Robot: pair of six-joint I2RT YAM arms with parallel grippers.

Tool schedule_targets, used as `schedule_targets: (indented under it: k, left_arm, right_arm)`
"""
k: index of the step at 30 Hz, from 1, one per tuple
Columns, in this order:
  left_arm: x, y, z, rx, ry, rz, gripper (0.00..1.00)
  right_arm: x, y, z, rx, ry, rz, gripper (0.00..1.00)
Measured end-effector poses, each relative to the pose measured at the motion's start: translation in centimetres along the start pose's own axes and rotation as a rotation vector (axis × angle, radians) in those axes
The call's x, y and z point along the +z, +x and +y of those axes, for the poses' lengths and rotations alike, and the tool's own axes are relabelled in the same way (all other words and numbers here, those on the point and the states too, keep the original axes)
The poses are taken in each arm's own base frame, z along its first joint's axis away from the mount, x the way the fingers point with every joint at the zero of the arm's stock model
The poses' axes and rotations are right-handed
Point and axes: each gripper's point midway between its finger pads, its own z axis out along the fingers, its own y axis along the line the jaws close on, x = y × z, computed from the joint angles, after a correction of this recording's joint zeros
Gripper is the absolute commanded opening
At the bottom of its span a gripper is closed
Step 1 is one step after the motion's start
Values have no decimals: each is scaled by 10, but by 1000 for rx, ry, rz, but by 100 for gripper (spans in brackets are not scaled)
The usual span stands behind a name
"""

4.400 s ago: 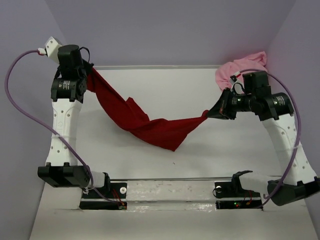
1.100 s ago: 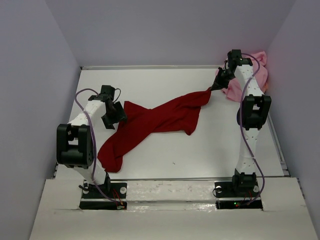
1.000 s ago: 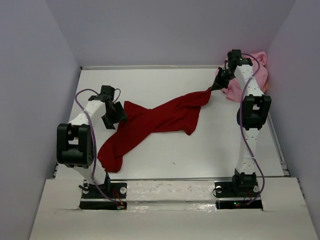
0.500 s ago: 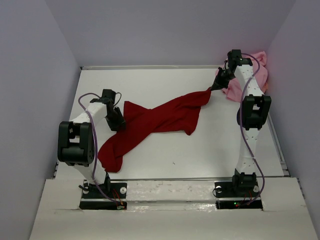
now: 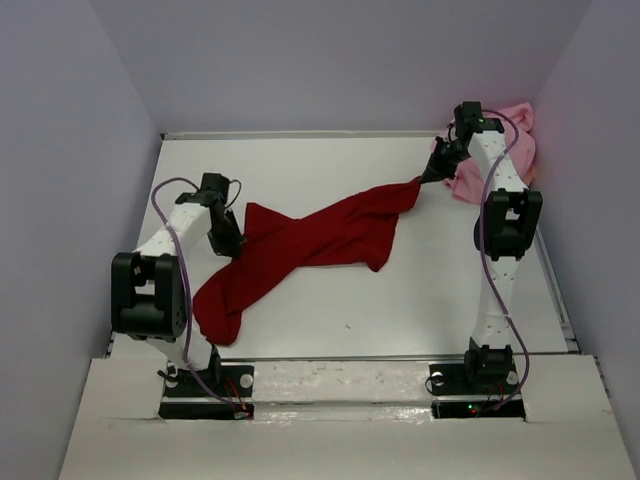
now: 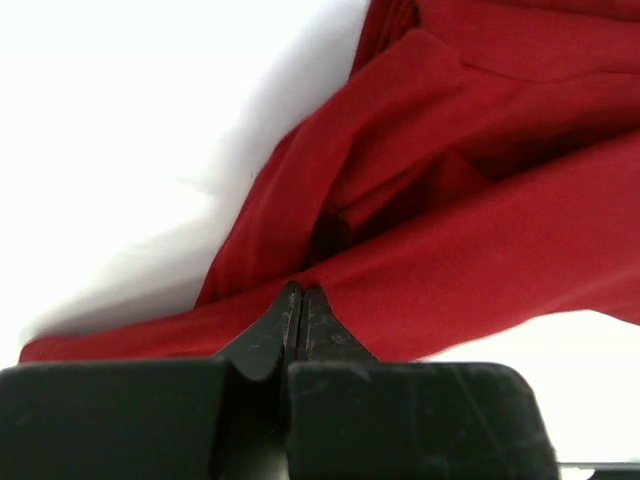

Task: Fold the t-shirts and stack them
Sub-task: Flatten out the tshirt

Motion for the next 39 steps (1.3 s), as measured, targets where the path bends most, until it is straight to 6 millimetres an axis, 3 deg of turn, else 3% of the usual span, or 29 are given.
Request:
schedule_targets:
  k: [2,6,9,11,18,21,25,26,27,30,31,32,37,39]
  left_arm:
    - [-16,-9,1,11,-12,-52,0]
    - [-75,-34,-8,55,43,-256,0]
    - [-113,-29,-18,90,119,-349,0]
    - [-116,-13,-26,124,172,-357,0]
    - [-65,120,-30,197,274,5,5]
    - [-67,154,-26,200,273,107,9]
    - [-86,172,-29,208,299,125,19]
    - [-90,173,-29,202,302,125,24]
    - [-92,174,-28,197,296,124,47]
    - [-97,169,-27,179,266,114,70]
    - [-103,164,-27,177,253,99,74]
    - [-118,146,-37,179,270,30,84]
    - [-171,84,-61,196,304,-239,90]
    - [-176,63,-64,190,271,-311,90]
  right_arm:
    - [1,3,1,2,-9,10,0]
    - [-3,23,-2,11,-23,55,0]
    - [-14,45,-7,14,-12,89,0]
    - [-23,57,-10,3,-4,95,0]
    - [-24,65,-16,-5,8,109,0]
    - [-21,64,-16,-4,10,113,0]
    - [-15,55,-15,-3,10,113,0]
    - [-13,53,-15,-4,10,112,0]
    - [-12,51,-14,-5,9,110,0]
    - [-12,49,-13,-5,8,108,0]
    - [-13,48,-12,-5,8,107,0]
    - [-15,47,-11,-7,6,105,0]
    - [-16,46,-10,-8,4,102,0]
    - [-16,46,-10,-8,3,102,0]
